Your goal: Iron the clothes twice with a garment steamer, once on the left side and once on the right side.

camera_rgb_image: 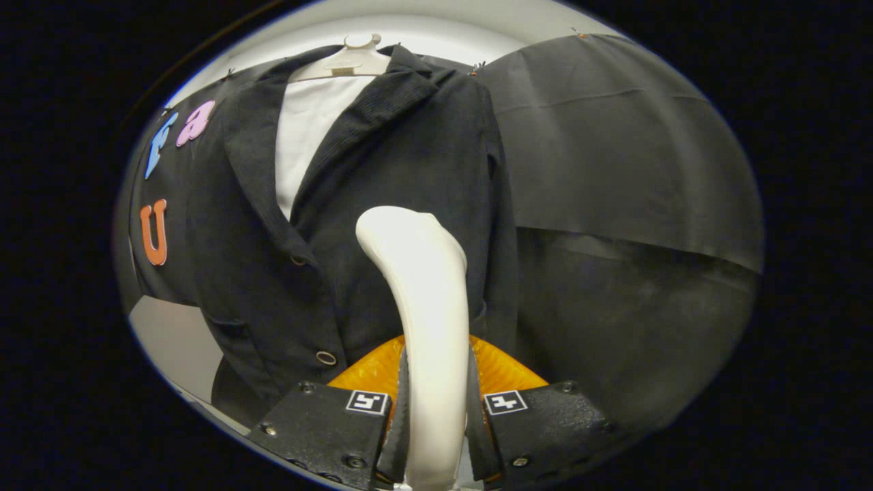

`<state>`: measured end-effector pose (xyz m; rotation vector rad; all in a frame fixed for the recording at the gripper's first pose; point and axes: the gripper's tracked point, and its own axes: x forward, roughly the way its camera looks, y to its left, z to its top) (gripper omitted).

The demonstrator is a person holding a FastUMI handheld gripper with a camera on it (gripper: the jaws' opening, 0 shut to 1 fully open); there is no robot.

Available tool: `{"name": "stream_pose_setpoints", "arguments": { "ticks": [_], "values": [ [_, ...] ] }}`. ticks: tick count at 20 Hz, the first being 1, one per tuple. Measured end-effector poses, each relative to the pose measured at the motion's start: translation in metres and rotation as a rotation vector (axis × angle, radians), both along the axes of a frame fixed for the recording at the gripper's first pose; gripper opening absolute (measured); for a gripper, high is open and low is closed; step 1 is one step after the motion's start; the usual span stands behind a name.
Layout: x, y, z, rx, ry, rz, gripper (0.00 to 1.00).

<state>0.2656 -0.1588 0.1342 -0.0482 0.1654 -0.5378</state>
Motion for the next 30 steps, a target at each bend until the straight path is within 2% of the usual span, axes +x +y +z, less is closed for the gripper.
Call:
{"name": "stream_pose_setpoints", "arguments": {
  "ticks": [11,23,30],
  "values": [
    [-0.004,-0.001,-0.066,0.072,0.080,-0.005,0.38],
    [-0.005,0.007,-0.108,0.084,0.113,0.002,0.38],
    [-0.010,-0.008,-0.155,0.168,0.190,-0.045,0.38]
  ]
}}
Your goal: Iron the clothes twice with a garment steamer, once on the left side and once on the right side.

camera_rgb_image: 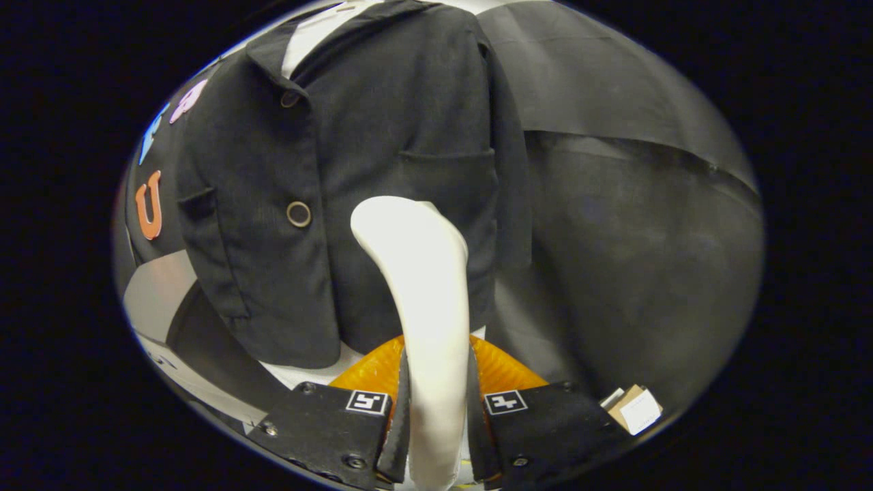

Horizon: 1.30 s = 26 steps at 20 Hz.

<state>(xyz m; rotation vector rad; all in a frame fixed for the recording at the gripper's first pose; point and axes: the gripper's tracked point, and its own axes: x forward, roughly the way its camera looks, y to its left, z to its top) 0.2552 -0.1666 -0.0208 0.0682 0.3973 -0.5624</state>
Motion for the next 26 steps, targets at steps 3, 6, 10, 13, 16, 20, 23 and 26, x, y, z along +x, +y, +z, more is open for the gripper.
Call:
{"name": "stream_pose_setpoints", "arguments": {
  "ticks": [3,6,10,13,16,20,23,26],
  "values": [
    [-0.001,-0.002,-0.014,0.020,0.030,-0.013,0.38],
    [0.001,-0.002,-0.025,0.039,0.051,-0.014,0.38],
    [-0.001,-0.003,-0.051,0.063,0.096,-0.002,0.38],
    [-0.006,-0.003,-0.074,0.076,0.130,0.008,0.38],
    [-0.009,-0.004,-0.090,0.081,0.156,0.026,0.38],
    [-0.011,-0.004,-0.099,0.077,0.169,0.055,0.38],
    [-0.013,-0.004,-0.097,0.092,0.163,0.083,0.38],
    [-0.028,0.005,-0.082,0.107,0.128,0.104,0.38]
  ]
}}
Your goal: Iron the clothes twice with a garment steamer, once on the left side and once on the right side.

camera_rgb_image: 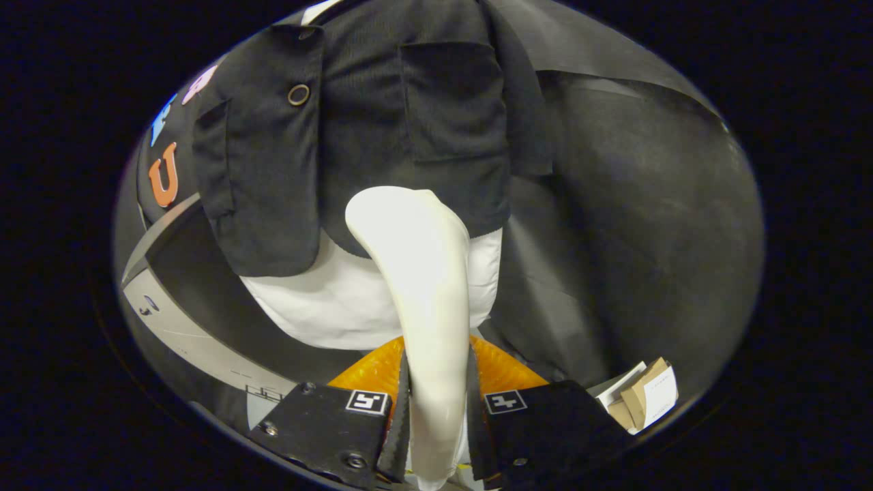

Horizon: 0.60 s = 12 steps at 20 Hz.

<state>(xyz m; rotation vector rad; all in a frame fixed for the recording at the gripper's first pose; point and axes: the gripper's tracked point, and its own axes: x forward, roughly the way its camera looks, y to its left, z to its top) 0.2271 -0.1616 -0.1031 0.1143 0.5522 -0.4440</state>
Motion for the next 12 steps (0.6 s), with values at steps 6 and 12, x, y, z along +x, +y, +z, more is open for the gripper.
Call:
{"name": "stream_pose_setpoints", "arguments": {
  "ticks": [6,12],
  "values": [
    [-0.063,0.034,0.051,-0.030,-0.133,0.000,0.38],
    [-0.164,0.108,0.093,-0.072,-0.252,-0.007,0.38]
  ]
}}
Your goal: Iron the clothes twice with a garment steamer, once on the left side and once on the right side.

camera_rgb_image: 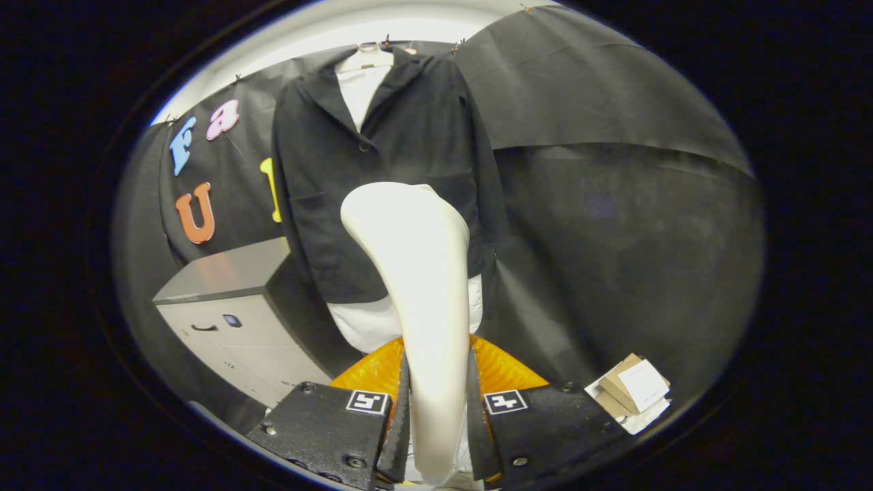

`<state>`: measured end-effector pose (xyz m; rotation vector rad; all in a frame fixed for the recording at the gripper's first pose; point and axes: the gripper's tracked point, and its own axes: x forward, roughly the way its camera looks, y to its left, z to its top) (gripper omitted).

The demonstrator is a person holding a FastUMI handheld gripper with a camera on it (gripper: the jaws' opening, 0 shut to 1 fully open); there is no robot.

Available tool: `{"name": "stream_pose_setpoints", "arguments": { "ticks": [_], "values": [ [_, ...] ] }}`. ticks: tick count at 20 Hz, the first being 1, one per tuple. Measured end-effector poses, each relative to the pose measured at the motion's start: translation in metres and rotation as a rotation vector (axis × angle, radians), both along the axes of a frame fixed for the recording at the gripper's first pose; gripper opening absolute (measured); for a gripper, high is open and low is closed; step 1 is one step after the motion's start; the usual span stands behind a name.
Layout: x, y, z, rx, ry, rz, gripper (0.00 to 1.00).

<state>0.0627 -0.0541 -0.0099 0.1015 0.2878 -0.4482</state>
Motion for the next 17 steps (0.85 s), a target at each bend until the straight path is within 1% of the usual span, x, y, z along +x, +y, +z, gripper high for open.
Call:
{"name": "stream_pose_setpoints", "arguments": {
  "ticks": [4,7,13,17],
  "values": [
    [-0.063,0.042,0.017,-0.013,-0.038,0.009,0.38],
    [-0.093,0.070,0.034,-0.027,-0.060,0.032,0.38],
    [-0.124,0.108,0.053,-0.080,-0.072,0.110,0.38],
    [-0.135,0.117,0.059,-0.092,-0.079,0.174,0.38]
  ]
}}
